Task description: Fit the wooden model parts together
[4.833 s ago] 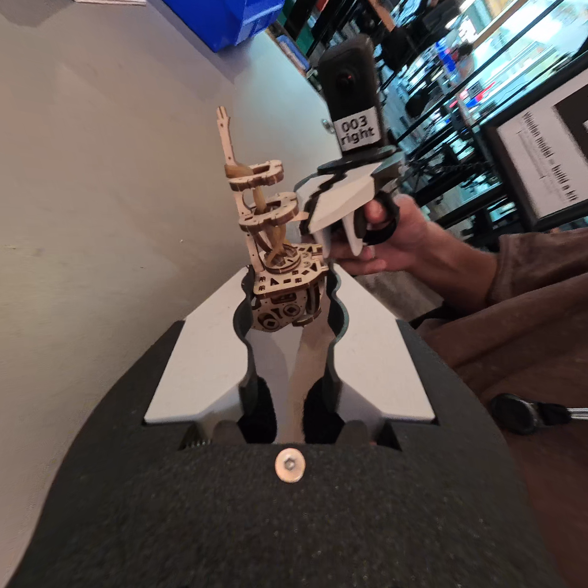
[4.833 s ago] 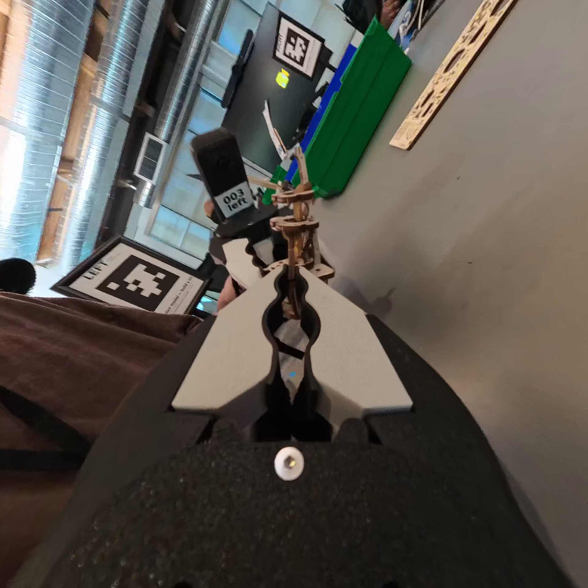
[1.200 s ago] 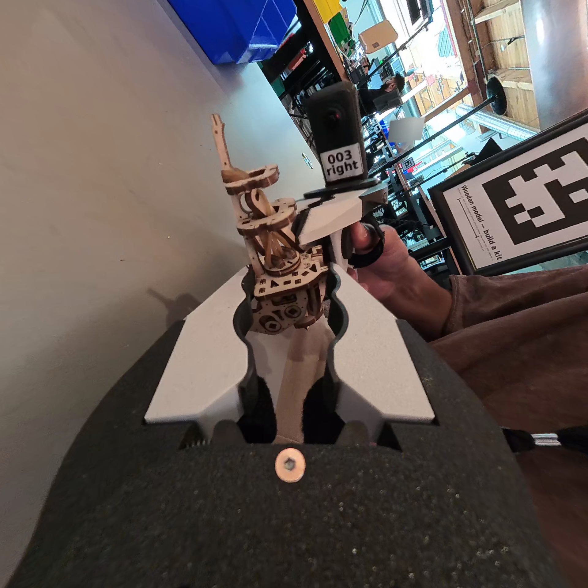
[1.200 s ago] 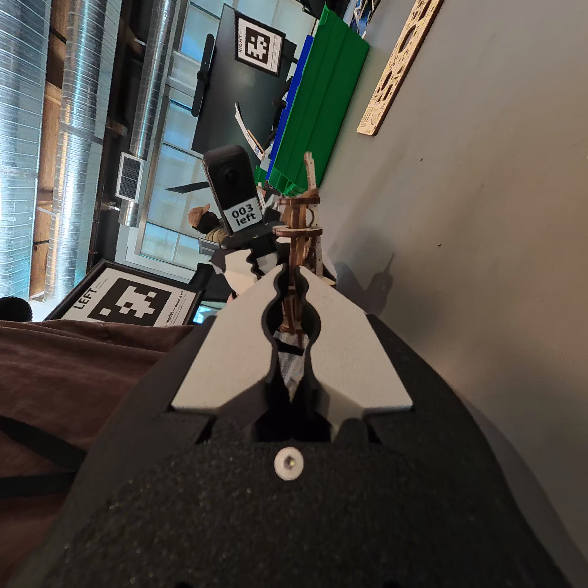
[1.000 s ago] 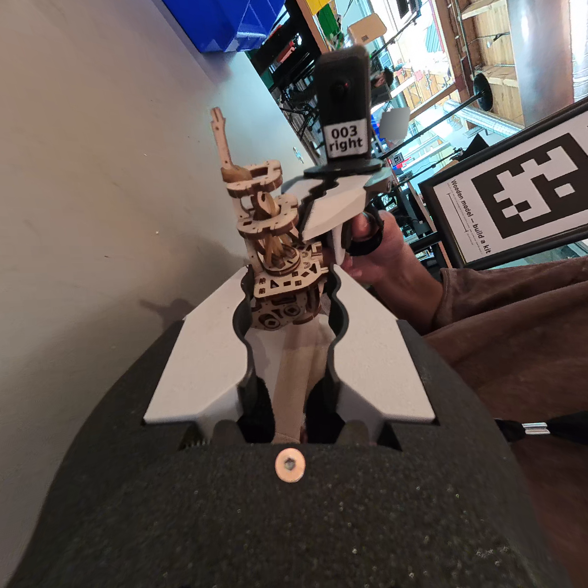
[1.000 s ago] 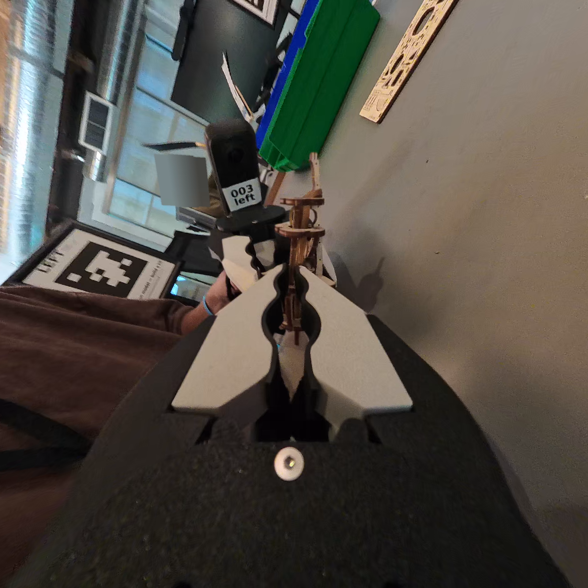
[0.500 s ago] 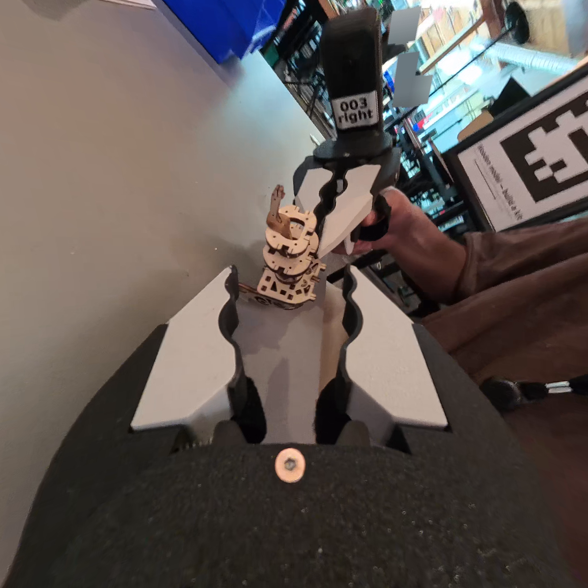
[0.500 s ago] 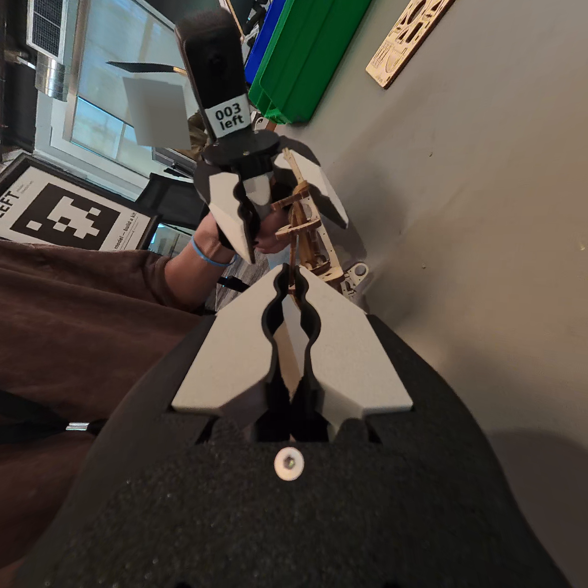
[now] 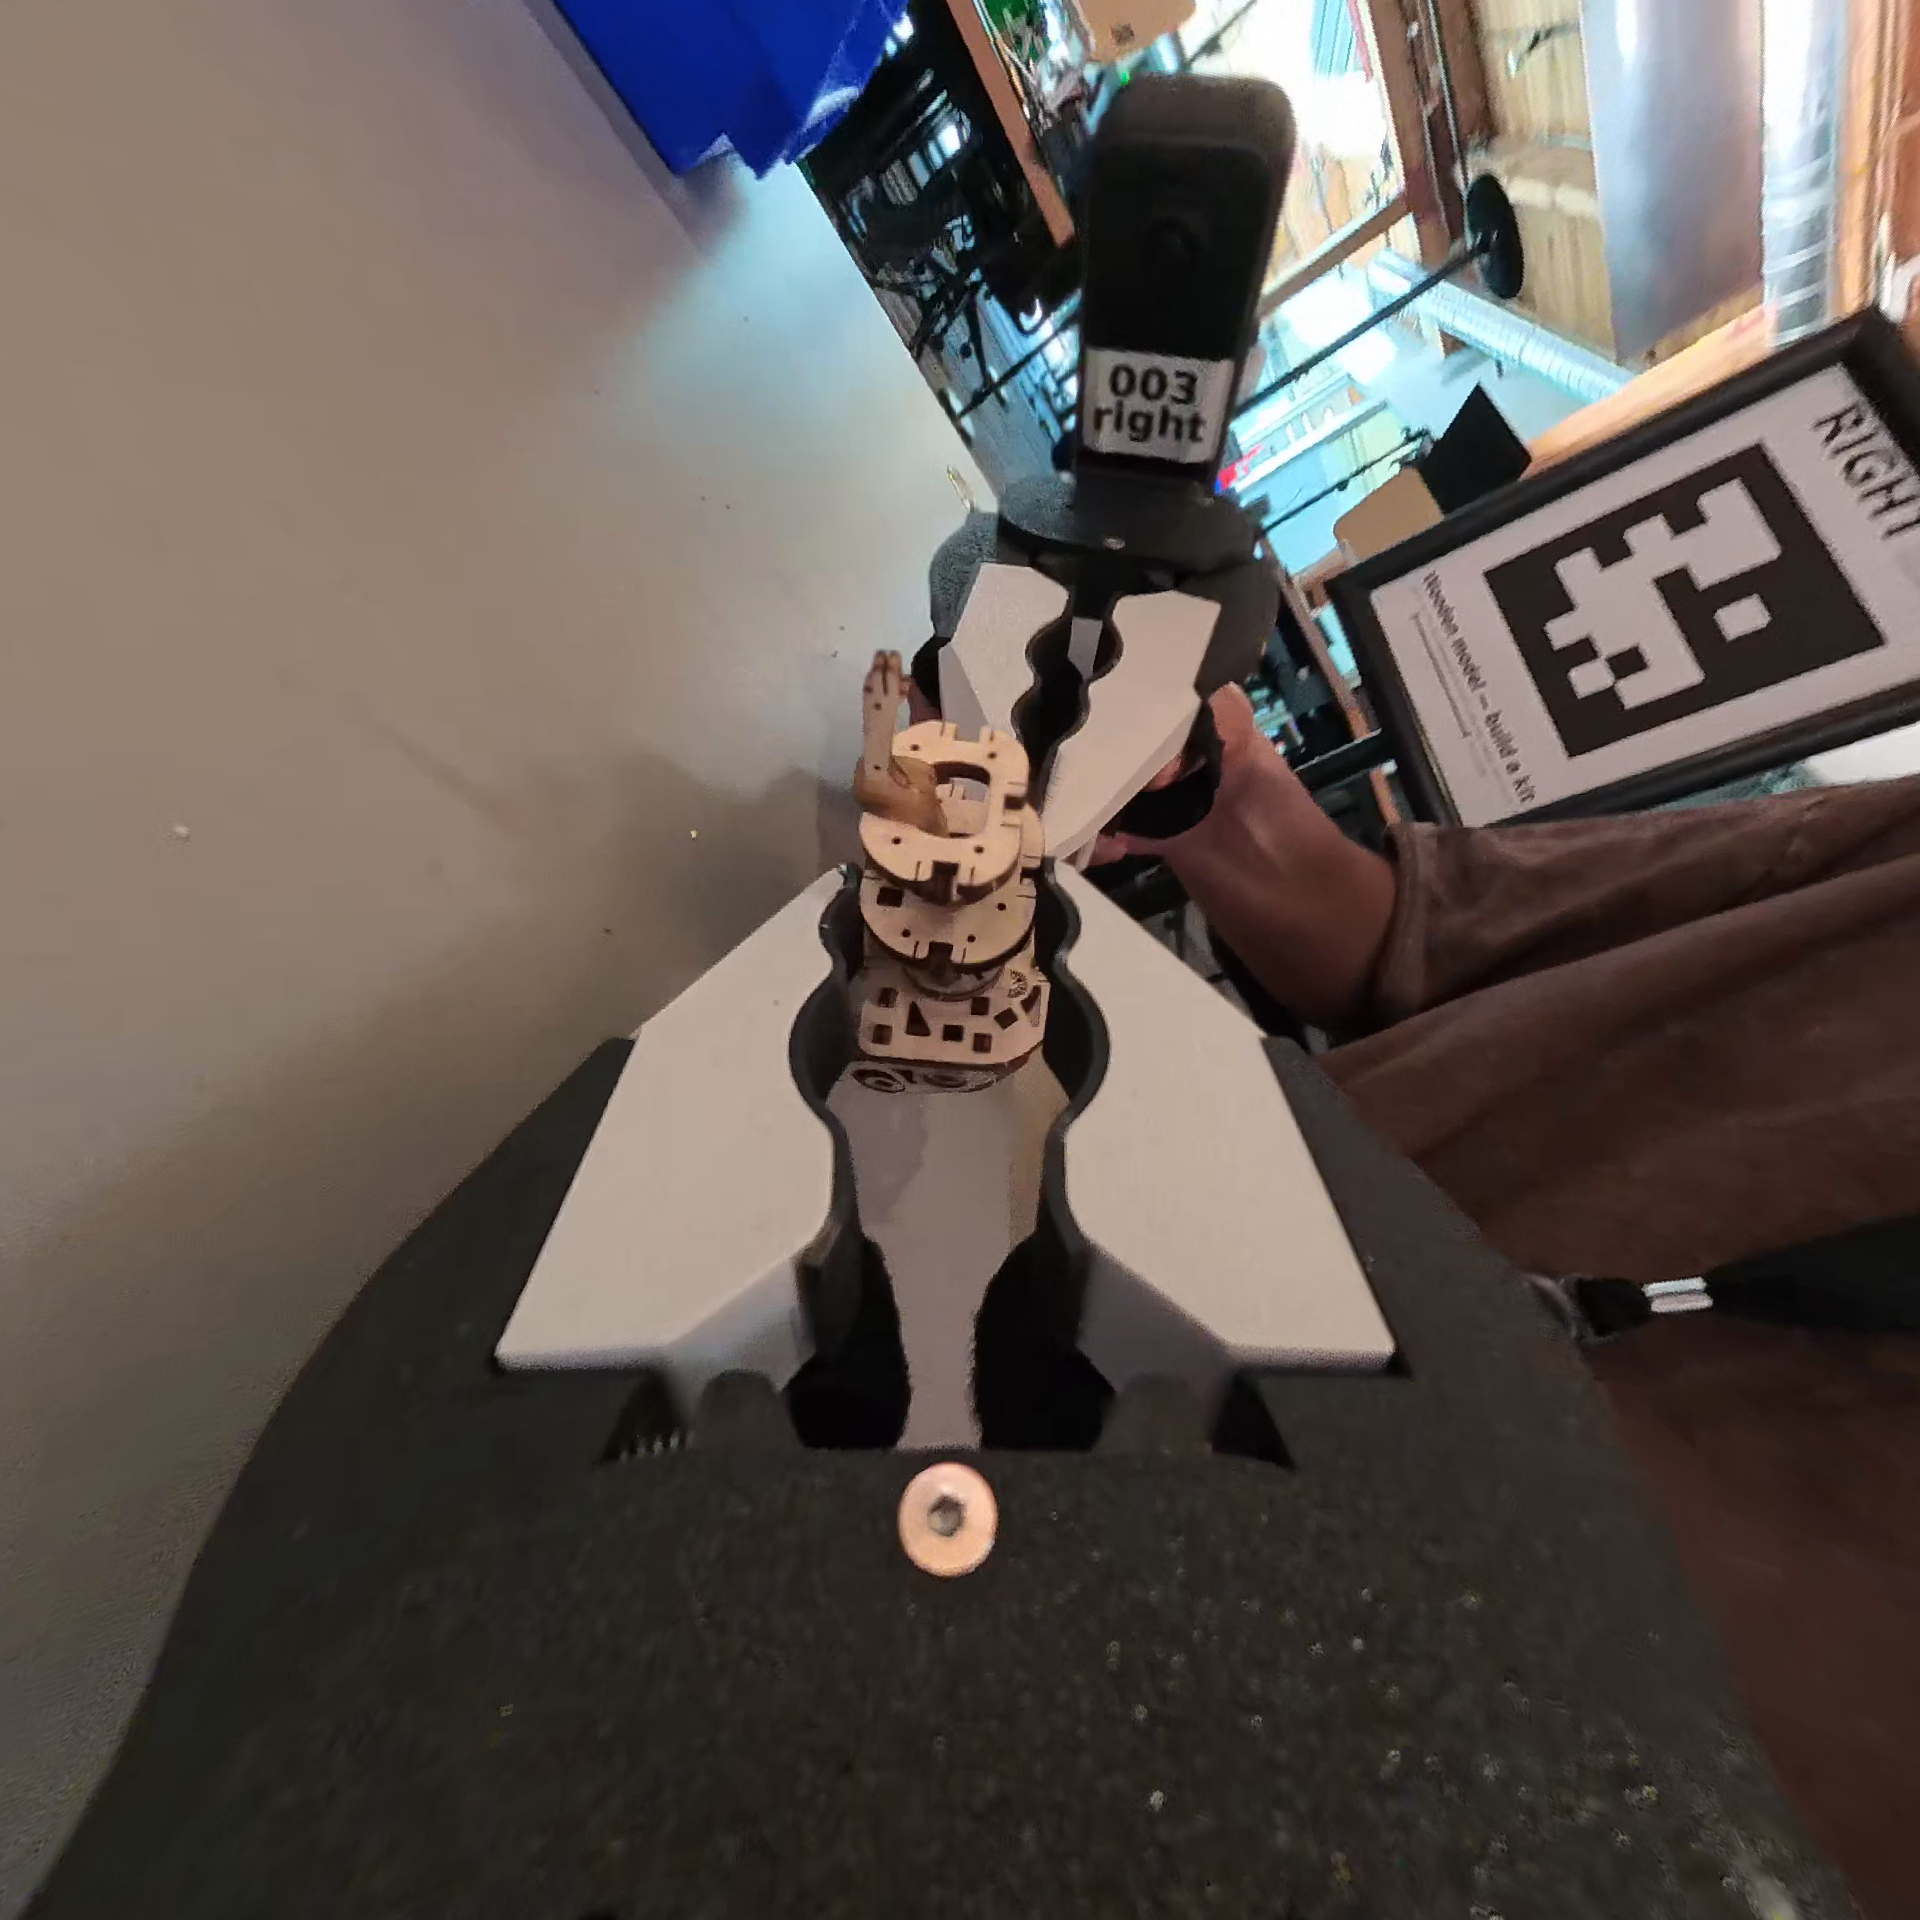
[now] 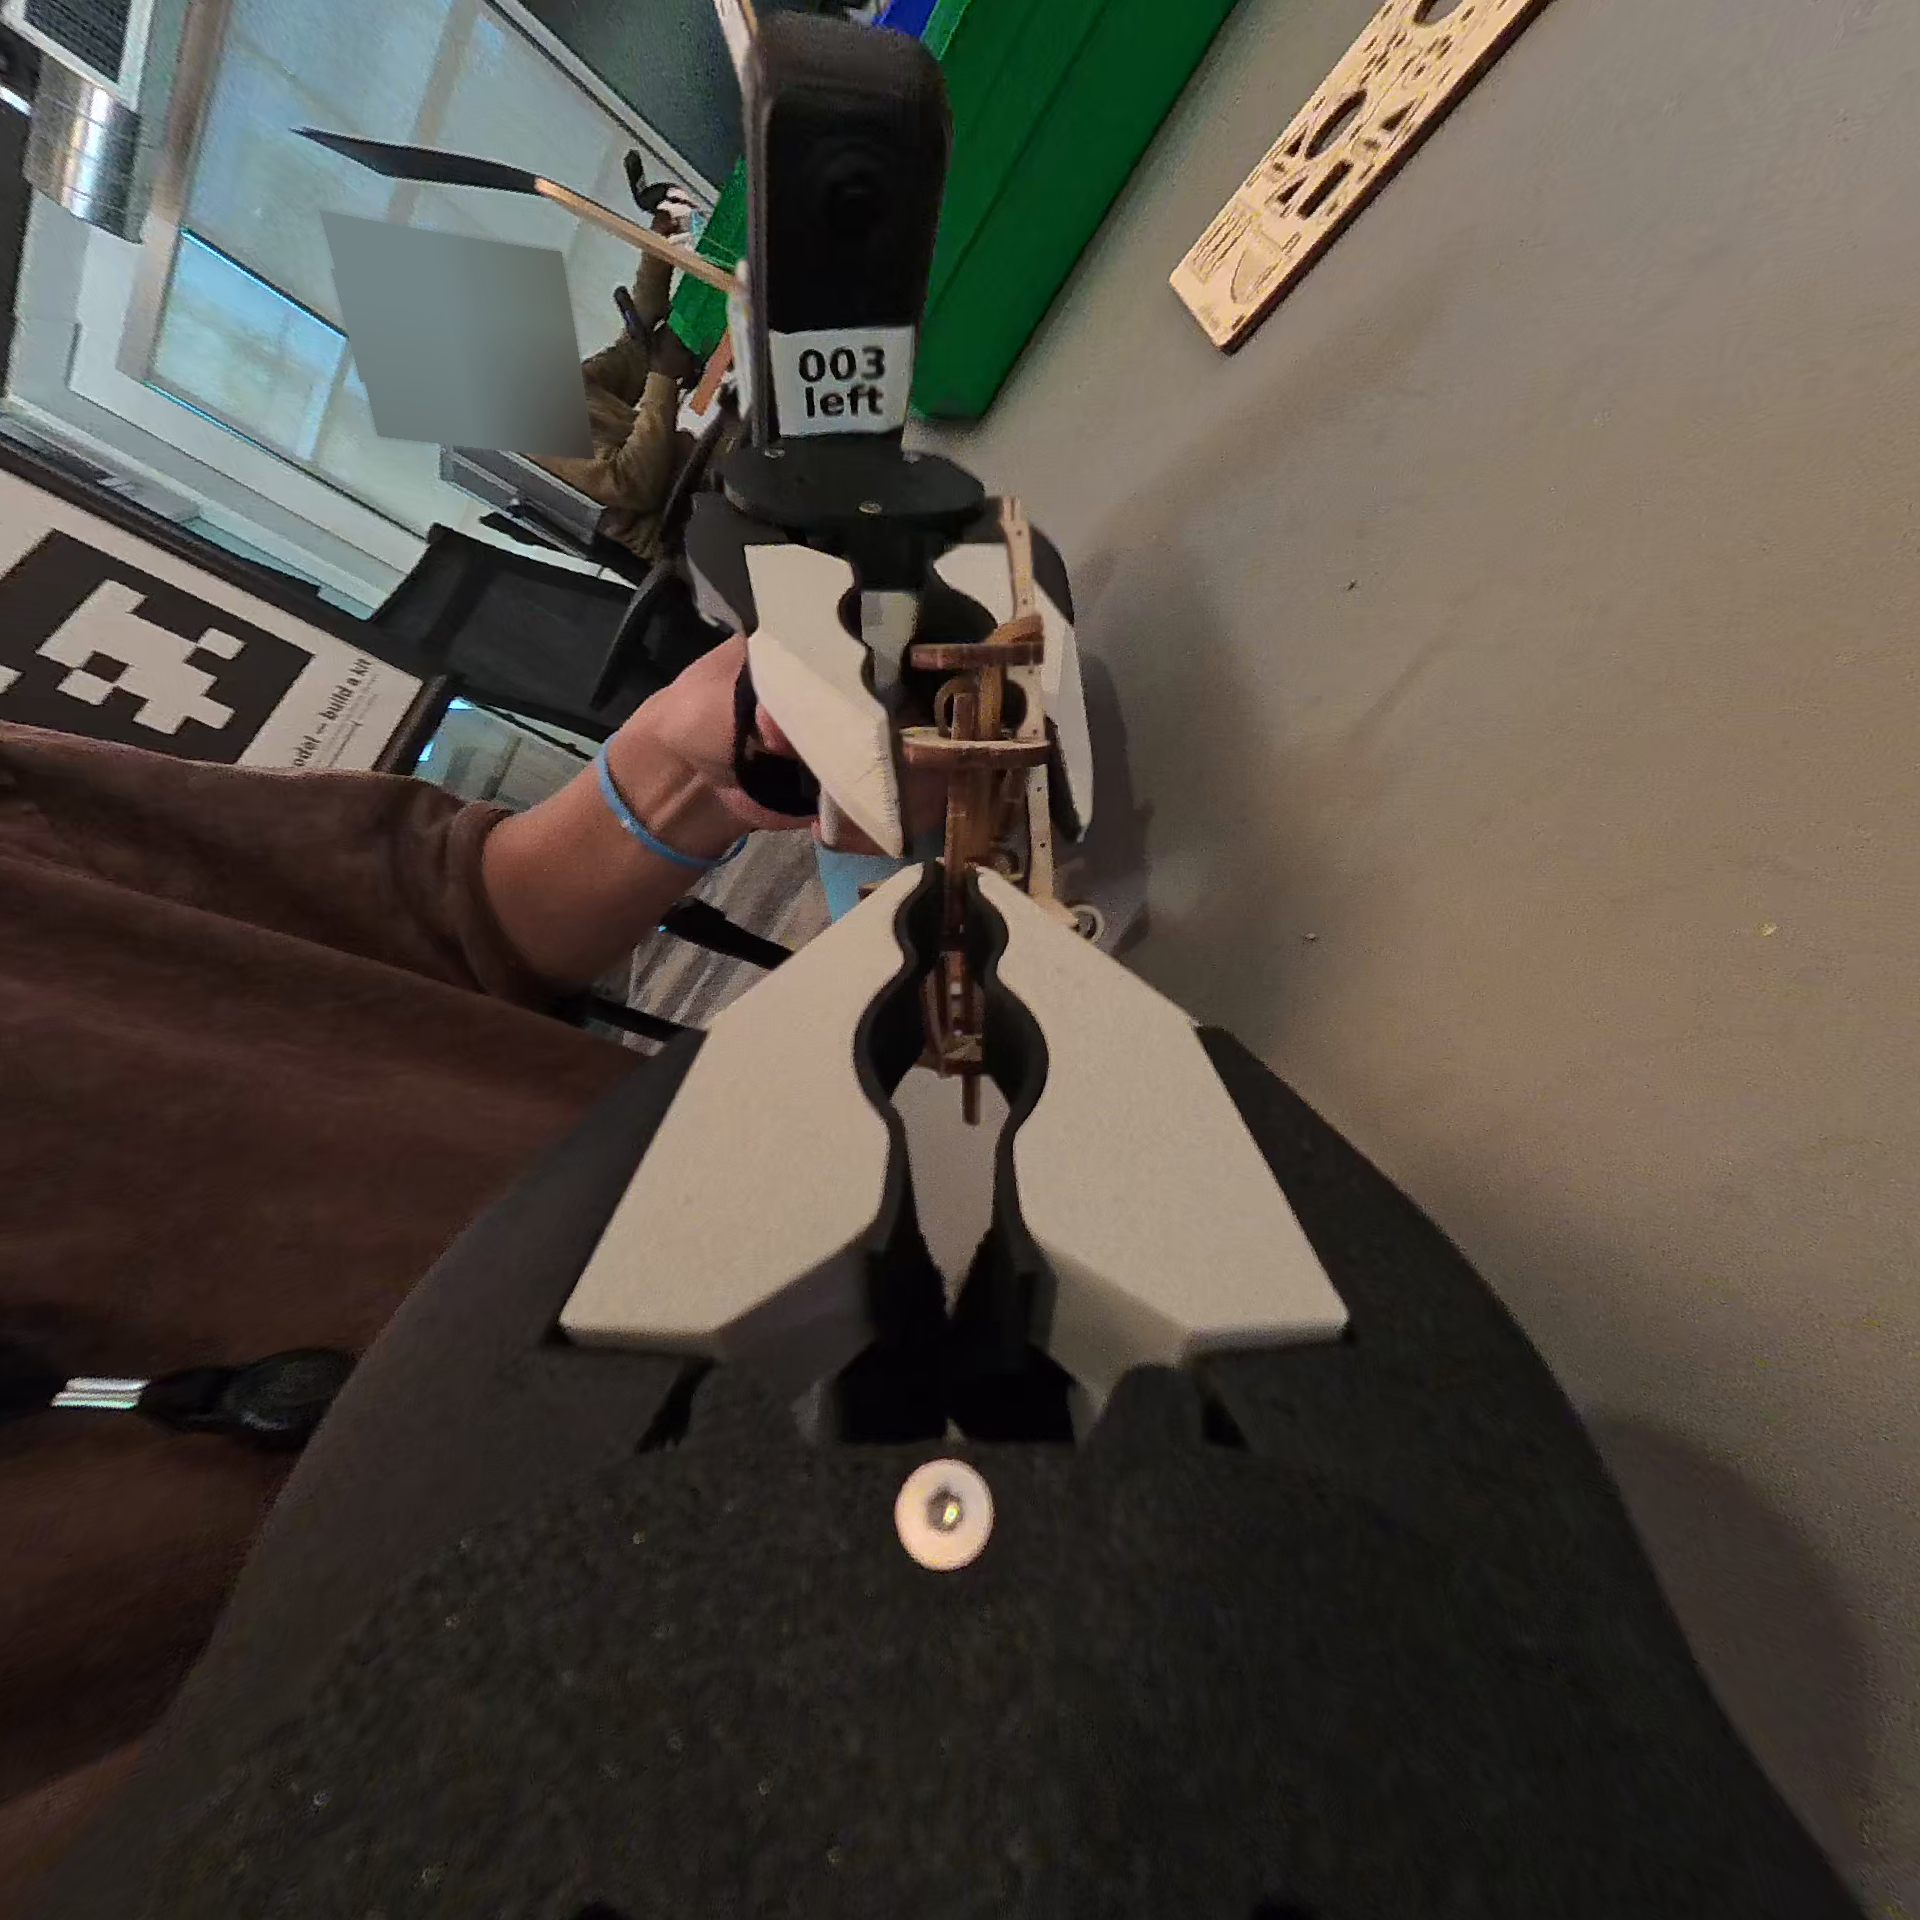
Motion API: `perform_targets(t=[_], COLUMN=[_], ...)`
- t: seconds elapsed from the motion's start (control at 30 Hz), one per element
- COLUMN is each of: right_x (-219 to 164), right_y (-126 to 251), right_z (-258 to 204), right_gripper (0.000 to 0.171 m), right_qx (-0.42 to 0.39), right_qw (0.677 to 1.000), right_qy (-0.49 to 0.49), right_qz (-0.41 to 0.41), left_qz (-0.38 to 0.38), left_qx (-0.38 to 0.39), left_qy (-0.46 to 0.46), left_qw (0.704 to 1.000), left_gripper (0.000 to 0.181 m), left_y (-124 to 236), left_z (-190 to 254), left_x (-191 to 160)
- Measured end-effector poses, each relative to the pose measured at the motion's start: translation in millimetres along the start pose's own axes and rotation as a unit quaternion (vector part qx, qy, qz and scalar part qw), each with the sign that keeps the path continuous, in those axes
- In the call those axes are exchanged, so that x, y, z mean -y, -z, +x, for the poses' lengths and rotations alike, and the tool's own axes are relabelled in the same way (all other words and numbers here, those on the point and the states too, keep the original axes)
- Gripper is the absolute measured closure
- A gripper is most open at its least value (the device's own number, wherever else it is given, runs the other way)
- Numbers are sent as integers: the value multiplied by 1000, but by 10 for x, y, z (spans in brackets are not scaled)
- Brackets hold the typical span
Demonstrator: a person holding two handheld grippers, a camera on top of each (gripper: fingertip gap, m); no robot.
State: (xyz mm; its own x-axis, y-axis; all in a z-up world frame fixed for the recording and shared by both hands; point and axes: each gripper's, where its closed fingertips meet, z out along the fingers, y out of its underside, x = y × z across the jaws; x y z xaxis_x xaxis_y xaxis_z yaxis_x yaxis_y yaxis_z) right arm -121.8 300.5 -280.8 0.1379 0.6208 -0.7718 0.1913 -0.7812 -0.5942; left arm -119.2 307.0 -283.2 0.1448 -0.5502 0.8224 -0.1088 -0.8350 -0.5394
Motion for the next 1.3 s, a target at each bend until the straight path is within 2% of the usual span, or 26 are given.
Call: perform_targets(t=[0.17, 0.7, 1.3], right_x=[90, 188, 99], right_y=[8, 17, -92], right_z=[59, 109, 110], right_gripper=[170, 170, 169], right_qx=[-34, -27, 26], right_qw=[999, 999, 998], right_qy=[13, 8, 10], right_qz=[28, 27, -63], left_qz=[45, 79, 34], left_qx=[5, 10, 51], left_qy=[56, 86, 50], left_qw=[997, 993, 997], left_gripper=[152, 153, 152], left_y=[12, 100, 69], left_z=[-44, -114, -131], left_x=[75, 114, -49])
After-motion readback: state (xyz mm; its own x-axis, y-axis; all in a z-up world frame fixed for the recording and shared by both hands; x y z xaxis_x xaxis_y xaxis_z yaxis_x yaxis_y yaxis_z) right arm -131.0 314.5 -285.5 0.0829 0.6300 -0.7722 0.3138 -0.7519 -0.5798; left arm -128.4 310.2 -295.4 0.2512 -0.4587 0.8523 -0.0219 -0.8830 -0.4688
